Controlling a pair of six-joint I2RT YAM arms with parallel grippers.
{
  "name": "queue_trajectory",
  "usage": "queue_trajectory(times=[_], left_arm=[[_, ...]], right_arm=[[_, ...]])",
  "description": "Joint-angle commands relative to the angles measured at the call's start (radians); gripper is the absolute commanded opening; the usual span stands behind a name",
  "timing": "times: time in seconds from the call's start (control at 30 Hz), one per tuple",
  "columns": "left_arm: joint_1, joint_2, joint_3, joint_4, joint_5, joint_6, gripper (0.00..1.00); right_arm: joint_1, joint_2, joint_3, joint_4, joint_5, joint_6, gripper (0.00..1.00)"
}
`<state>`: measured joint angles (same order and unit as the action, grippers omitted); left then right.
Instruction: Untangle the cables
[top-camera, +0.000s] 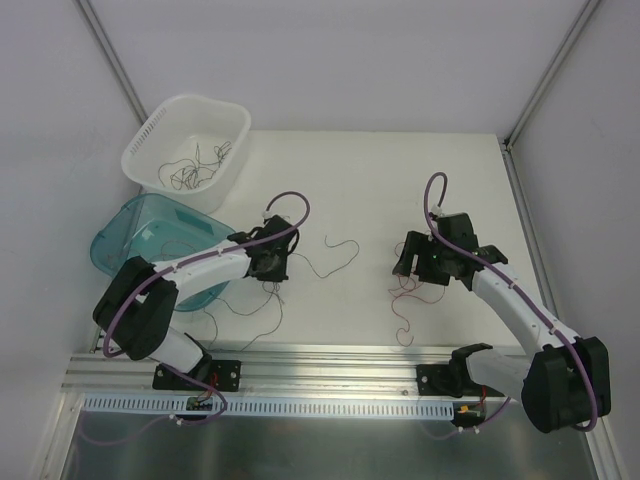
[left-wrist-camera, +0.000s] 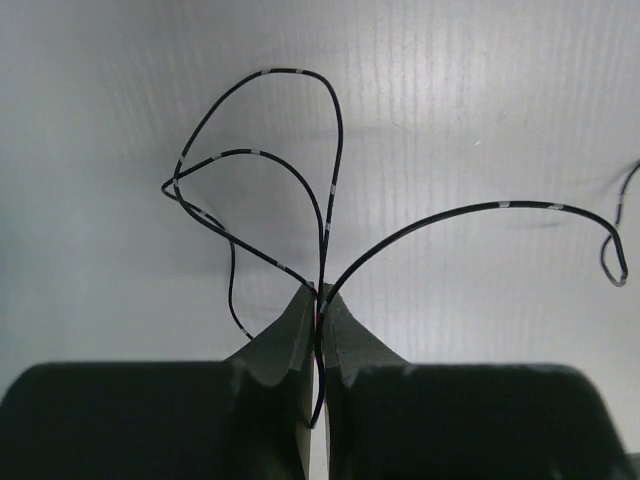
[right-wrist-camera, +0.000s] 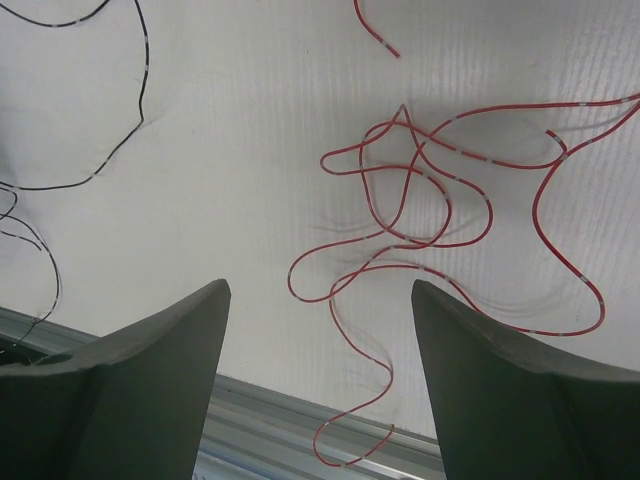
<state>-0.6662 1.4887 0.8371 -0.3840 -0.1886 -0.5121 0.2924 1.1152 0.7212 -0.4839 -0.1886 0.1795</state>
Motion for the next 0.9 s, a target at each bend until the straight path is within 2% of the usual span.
queue_trajectory(times=[0.0, 0.2, 0.37, 0.53, 0.7, 0.87], left_arm=[[-0.004, -0.047, 0.065, -0.01, 0.012, 0.03, 0.0], [-0.006, -0.179, 0.238, -0.015, 0.1, 0.082, 0.0], [0.004, -0.212, 0.483, -0.026, 0.113, 0.155, 0.0], [0.063, -0.168, 0.776, -0.035, 0.147, 0.237, 0.0], [0.178, -0.067, 1.058, -0.036, 0.167, 0.296, 0.0], [0.309, 0.056, 1.249, -0.036, 0.144, 0.307, 0.0]], right_arm=[[0.005, -0.031, -0.003, 0.008, -0.005, -0.002, 0.77], [0.005, -0.041, 0.006, -0.008, 0.009, -0.012, 0.77], [0.005, -0.046, 0.012, -0.018, 0.014, -0.015, 0.77], [0.007, -0.069, 0.009, -0.028, 0.018, -0.021, 0.77], [0.005, -0.095, 0.003, -0.038, 0.005, -0.032, 0.78], [0.007, -0.124, -0.002, -0.051, -0.021, -0.049, 0.82]])
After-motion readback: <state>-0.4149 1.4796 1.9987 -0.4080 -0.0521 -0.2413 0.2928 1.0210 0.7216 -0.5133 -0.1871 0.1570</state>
